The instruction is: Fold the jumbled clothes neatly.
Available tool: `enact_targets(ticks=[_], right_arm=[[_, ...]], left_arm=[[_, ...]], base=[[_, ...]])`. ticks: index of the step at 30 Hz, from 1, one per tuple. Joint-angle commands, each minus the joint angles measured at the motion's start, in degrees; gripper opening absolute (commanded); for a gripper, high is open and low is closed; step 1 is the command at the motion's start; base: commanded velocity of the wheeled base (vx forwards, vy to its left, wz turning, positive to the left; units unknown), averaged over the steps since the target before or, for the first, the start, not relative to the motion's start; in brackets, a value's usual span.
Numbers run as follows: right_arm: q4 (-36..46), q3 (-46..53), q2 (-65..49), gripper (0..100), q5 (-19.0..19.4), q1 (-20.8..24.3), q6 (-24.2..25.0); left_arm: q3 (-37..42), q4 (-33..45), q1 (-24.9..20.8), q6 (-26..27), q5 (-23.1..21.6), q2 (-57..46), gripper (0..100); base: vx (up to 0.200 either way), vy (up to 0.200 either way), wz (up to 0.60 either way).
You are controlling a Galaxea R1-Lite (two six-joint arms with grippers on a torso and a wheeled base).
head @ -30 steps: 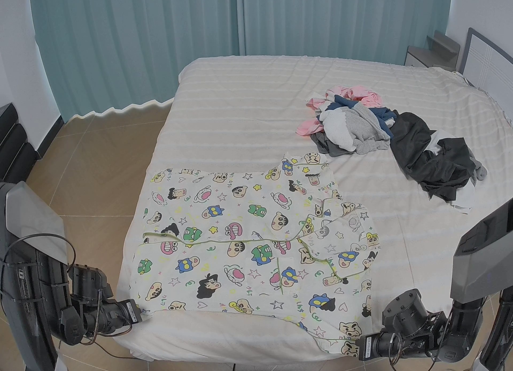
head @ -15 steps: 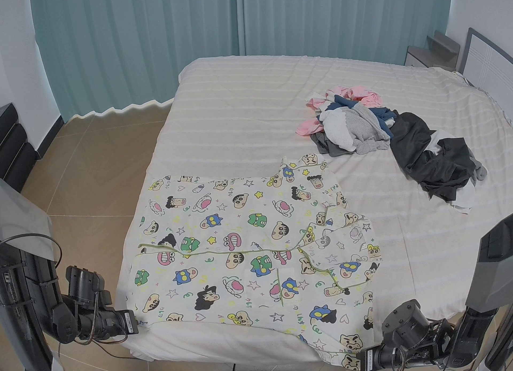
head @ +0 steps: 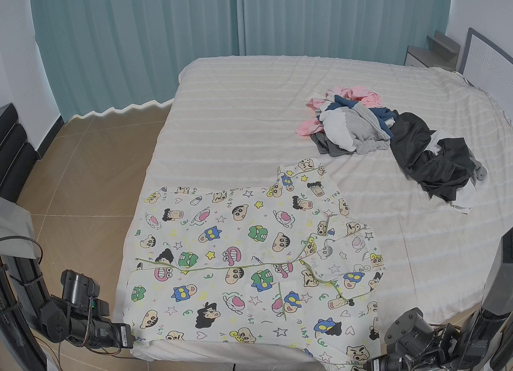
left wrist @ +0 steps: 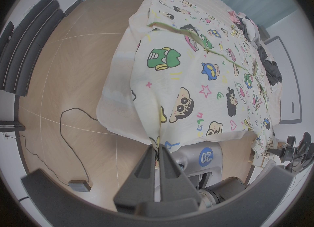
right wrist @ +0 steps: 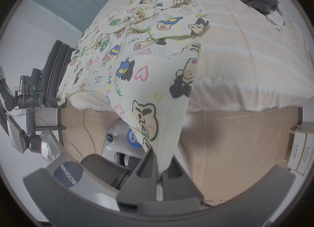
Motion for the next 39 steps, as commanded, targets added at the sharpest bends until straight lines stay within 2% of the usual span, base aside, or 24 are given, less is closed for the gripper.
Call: enact_targets(ticks=[1,5,11,14,22,39], right_arm=[[2.0,1.0,-3.4,0,0.3,1.5,0.5],[1.4,1.0,-5.0,0,1.4,1.4,2.4],[-1.0,1.0,-8.7,0,1.6,-0.6,3.7],[-3.5,0.6,-10.1,0,1.7,-5.3,3.3],[-6.0,-3.6,-10.1,0,1.7,-12.5,2.6],[-6.0,-18.8,-2.8,0,2.7,-20.1,2.2]], left_arm=[[0.9,0.4,-0.1,0.4,-0.1,-3.6,0],[0.6,-0.8,-0.1,0.1,-0.2,-3.7,0],[0.3,-7.9,-0.1,-1.5,-0.2,-4.2,0],[-1.4,-12.5,-0.3,-5.9,-0.1,-5.9,0],[-6.6,-12.5,-0.4,-7.6,0.0,-6.6,0],[-23.0,-12.5,-0.9,-17.0,3.5,4.9,0]], base=[[0.0,0.0,0.0],[0.0,0.0,0.0],[0.0,0.0,0.0],[0.0,0.0,0.0],[0.0,0.0,0.0],[0.0,0.0,0.0]])
